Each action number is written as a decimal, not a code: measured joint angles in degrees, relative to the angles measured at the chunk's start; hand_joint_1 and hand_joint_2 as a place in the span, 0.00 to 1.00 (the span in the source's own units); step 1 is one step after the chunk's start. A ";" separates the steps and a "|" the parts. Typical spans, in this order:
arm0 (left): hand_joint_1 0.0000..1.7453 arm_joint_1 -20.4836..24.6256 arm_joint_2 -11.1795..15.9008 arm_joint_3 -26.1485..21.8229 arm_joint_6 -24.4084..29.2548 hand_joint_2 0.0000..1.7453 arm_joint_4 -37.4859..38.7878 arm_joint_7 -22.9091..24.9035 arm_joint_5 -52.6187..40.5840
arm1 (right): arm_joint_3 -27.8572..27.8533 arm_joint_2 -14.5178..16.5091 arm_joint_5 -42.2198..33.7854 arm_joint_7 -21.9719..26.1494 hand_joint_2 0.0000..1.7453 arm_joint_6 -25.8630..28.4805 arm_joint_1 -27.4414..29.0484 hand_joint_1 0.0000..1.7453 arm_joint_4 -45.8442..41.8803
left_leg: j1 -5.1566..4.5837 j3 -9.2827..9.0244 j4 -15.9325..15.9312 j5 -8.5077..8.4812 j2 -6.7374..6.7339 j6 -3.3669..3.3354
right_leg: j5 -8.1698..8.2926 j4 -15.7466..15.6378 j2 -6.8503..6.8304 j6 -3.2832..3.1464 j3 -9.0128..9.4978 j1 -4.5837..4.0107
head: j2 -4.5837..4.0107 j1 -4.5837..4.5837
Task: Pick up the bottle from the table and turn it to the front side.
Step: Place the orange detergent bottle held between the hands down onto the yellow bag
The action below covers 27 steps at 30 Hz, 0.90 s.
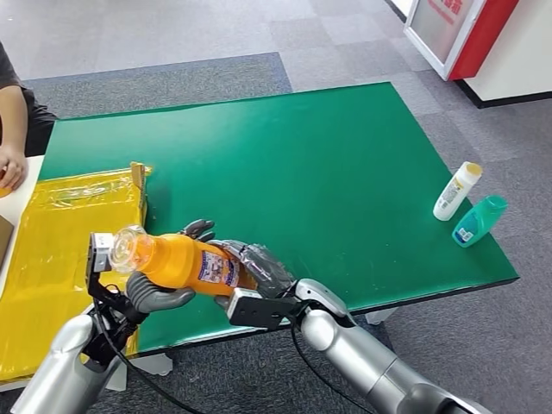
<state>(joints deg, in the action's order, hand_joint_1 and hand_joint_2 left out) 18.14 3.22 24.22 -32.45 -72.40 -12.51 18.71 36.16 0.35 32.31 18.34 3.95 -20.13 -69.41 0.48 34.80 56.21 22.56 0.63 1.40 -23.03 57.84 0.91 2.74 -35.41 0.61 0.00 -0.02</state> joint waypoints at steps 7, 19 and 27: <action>0.49 3.37 2.71 3.64 0.10 1.00 1.42 -1.33 -2.86 | 2.09 0.39 0.78 -0.39 1.00 0.04 -1.52 1.00 2.16 | 0.00 0.00 0.00 0.00 0.00 0.00 | 0.00 0.00 0.00 0.00 0.00 0.00 | 0.00 0.01; 1.00 4.22 3.62 6.42 10.09 1.00 0.03 -2.57 -15.42 | 2.68 0.39 1.38 -1.92 1.00 0.58 -1.74 1.00 3.90 | 0.00 0.00 0.00 0.00 0.00 0.00 | 0.00 0.00 0.00 0.00 -0.02 0.00 | 0.00 0.00; 1.00 3.86 3.66 7.07 14.42 1.00 -2.50 -2.80 -20.25 | 2.66 0.36 2.70 -2.45 1.00 1.70 -1.51 0.00 3.86 | 0.00 0.00 0.00 0.00 0.00 0.00 | 0.00 -0.01 0.01 0.00 -0.03 0.00 | 0.00 0.00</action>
<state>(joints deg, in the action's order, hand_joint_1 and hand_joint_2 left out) 22.00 6.87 31.29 -18.02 -74.89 -15.31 -1.54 38.82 0.70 35.01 15.89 5.65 -21.64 -65.54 0.48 34.80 56.21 22.56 0.63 1.40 -23.03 57.83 0.91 2.74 -35.45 0.61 0.00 -0.02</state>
